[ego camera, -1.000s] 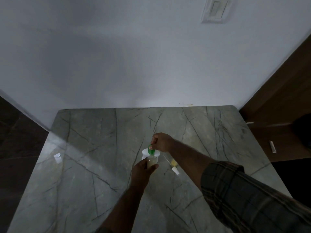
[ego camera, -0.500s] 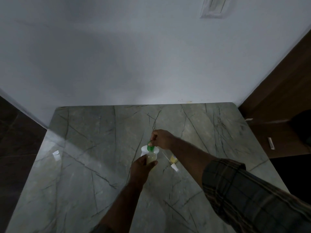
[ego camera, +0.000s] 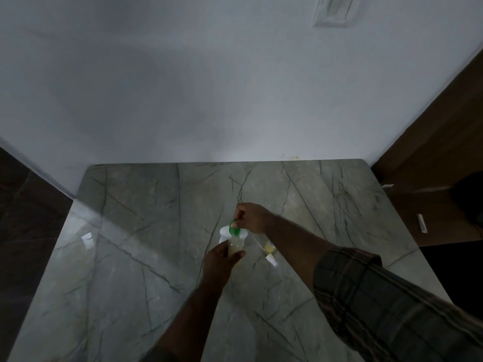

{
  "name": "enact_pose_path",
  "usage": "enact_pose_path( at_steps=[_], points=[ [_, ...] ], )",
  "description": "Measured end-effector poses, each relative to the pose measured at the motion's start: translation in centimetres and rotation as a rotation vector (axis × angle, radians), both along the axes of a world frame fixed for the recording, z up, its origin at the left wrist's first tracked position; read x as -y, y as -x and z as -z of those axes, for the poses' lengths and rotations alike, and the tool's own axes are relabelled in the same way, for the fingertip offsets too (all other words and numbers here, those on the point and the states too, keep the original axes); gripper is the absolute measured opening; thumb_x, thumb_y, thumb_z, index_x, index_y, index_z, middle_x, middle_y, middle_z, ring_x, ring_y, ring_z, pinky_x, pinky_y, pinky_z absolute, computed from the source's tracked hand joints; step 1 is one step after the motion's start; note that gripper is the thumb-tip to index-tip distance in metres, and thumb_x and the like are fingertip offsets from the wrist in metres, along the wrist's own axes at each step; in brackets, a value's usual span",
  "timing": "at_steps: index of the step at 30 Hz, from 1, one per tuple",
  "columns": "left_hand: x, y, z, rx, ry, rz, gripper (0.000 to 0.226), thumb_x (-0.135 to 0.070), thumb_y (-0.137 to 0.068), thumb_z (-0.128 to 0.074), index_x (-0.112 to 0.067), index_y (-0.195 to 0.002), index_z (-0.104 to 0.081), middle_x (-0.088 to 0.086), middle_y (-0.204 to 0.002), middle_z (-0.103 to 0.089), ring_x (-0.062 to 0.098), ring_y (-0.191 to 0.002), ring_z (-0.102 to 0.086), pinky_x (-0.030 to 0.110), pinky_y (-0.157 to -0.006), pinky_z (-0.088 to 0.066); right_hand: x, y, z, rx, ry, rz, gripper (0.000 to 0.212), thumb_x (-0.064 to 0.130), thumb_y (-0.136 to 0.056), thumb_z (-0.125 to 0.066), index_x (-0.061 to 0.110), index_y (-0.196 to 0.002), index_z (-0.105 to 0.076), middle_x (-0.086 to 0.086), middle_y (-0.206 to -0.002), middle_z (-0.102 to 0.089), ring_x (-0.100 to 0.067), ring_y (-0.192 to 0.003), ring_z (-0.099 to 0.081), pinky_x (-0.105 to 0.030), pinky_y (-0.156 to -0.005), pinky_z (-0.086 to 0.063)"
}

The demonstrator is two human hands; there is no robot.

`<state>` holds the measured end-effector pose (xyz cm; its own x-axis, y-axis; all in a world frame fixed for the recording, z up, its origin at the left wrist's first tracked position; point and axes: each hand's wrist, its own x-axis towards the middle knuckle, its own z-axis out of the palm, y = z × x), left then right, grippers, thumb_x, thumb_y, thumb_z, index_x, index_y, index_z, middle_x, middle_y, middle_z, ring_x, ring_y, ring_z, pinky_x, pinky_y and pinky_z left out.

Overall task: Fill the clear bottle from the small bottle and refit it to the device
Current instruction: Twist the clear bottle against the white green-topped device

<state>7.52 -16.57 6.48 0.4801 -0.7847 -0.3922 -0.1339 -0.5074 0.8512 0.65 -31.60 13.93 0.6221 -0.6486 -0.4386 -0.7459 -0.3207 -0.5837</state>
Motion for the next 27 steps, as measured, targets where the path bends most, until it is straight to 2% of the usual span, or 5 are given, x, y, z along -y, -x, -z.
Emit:
enact_pose_path(
  at_steps=[5,12,18,23,27],
  points=[
    [-0.3,0.1,0.3,0.003,-0.008,0.011,0.030,-0.029,-0.082,-0.077,-0.013,-0.108,-0.072,0.003,-0.094,-0.075,0.018,-0.088,-0.070,0.043,-0.085,-0.059,-0.5,0.1,0.2,0.017,0.014,0.017,0.030,0.020,-0.085,-0.073,0.002,-0.107,-0.064,-0.014,-0.114,-0.067,-0.029,-0.107,-0.062,-0.043,-0.094,-0.050],
    [0.0,-0.1,-0.3,0.026,-0.019,0.014,0.031,-0.033,-0.080,-0.078,-0.017,-0.107,-0.071,-0.004,-0.091,-0.072,0.011,-0.084,-0.068,0.033,-0.079,-0.059,-0.3,0.1,-0.4,0.024,0.013,0.013,0.030,0.020,-0.086,-0.072,0.002,-0.108,-0.064,-0.015,-0.115,-0.066,-0.029,-0.108,-0.061,-0.043,-0.095,-0.051],
    [-0.3,0.0,0.4,-0.021,-0.027,-0.001,0.022,-0.031,-0.081,-0.078,-0.022,-0.099,-0.070,-0.002,-0.089,-0.072,0.015,-0.085,-0.069,0.042,-0.082,-0.060,-0.6,0.2,0.3,0.034,0.000,0.018,0.030,0.019,-0.086,-0.072,0.001,-0.107,-0.064,-0.016,-0.115,-0.066,-0.029,-0.108,-0.062,-0.043,-0.096,-0.051],
    [0.2,-0.1,-0.1,-0.005,-0.010,0.016,0.037,-0.031,-0.082,-0.076,-0.016,-0.115,-0.068,0.002,-0.101,-0.072,0.017,-0.092,-0.068,0.040,-0.086,-0.059,0.0,0.2,-0.5,0.022,0.007,-0.003,0.030,0.021,-0.085,-0.072,0.002,-0.106,-0.063,-0.015,-0.114,-0.065,-0.025,-0.100,-0.059,-0.039,-0.090,-0.049],
    [0.0,0.0,0.3,-0.030,-0.026,0.008,0.035,-0.029,-0.082,-0.077,-0.015,-0.112,-0.068,0.003,-0.099,-0.073,0.019,-0.092,-0.069,0.043,-0.087,-0.059,-0.5,0.4,0.3,0.032,-0.001,0.012,0.028,0.019,-0.086,-0.072,0.001,-0.105,-0.063,-0.016,-0.114,-0.066,-0.031,-0.106,-0.062,-0.044,-0.093,-0.050]
  ],
)
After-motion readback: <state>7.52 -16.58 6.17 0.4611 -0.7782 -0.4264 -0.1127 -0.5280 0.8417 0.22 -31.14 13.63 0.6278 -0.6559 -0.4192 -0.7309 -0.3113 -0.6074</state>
